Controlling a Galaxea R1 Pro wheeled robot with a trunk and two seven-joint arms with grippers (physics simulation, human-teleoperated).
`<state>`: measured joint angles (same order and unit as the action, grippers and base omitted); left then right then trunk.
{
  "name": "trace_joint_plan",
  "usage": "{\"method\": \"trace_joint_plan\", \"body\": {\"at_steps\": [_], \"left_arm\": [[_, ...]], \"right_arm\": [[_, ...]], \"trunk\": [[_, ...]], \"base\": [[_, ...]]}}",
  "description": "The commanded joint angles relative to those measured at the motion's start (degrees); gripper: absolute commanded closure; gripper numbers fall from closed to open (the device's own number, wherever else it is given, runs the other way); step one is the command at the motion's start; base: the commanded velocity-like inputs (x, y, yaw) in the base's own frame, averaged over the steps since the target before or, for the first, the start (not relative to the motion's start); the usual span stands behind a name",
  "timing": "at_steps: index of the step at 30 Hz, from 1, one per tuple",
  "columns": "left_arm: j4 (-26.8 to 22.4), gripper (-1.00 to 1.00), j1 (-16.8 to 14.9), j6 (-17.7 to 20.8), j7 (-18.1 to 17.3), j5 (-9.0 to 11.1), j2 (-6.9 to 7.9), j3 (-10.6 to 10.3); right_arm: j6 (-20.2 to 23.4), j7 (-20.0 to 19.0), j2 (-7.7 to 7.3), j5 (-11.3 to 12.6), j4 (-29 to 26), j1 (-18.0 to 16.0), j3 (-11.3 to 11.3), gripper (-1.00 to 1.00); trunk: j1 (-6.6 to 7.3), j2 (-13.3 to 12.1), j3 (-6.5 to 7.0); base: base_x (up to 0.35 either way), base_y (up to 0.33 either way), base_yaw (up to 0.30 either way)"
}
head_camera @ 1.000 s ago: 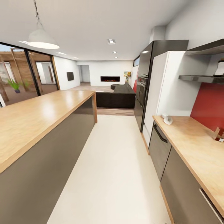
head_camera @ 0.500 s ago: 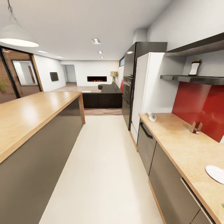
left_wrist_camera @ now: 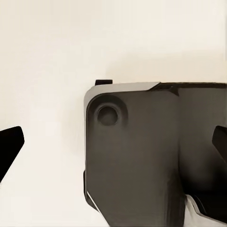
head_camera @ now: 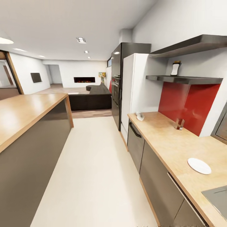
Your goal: Set up a coffee station on the kitchen countertop: keep the coffee maker on the countertop, move the bottle of coffee from the kitchen shelf to the counter next to the coffee maker, place a paper coffee filter on top of the coffee maker, put the saucer next to the coffee maker with the coffee cup on the saucer, and place the electric kettle next to the coffee maker.
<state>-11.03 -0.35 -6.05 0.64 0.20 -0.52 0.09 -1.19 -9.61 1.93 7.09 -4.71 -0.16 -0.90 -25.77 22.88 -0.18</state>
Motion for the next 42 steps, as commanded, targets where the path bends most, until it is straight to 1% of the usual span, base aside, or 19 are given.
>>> {"method": "trace_joint_plan", "body": {"at_steps": [1,8,12,28,42], "left_arm": [[0.04,-1.00,0.00,-0.19,0.05,0.02,-0.01,0.00],[0.04,-1.00,0.00,-0.19,0.03,-0.01,-0.01,0.00],[0.04,-1.00,0.00,-0.19,0.05,0.01,-0.01,0.00],[0.04,-1.00,0.00,-0.11,0.01,0.06,-0.01,0.00],[0.19,-1.00,0.10,-0.04,-0.59,0.00,0.01,0.23]], "right_arm": [[-0.13,-0.23,0.00,0.56,0.06,-0.02,-0.03,-1.00],[-0.14,-0.23,0.08,0.56,0.06,-0.02,0.09,-1.00],[-0.16,-0.23,0.09,0.56,0.06,-0.02,0.11,-1.00],[-0.18,-0.32,0.16,0.42,0.06,-0.02,0.25,-1.00],[-0.21,-0.32,0.18,0.39,0.06,-0.02,0.42,-1.00]], "trunk": [[-0.02,0.04,-0.06],[-0.02,0.04,-0.37],[-0.02,0.04,-0.44],[-0.02,0.04,-0.40],[-0.02,0.04,0.71]], "base": [[0.000,0.000,-0.275],[0.000,0.000,-0.262],[0.000,0.000,-0.118],[0.000,0.000,-0.009],[0.000,0.000,0.000]]}}
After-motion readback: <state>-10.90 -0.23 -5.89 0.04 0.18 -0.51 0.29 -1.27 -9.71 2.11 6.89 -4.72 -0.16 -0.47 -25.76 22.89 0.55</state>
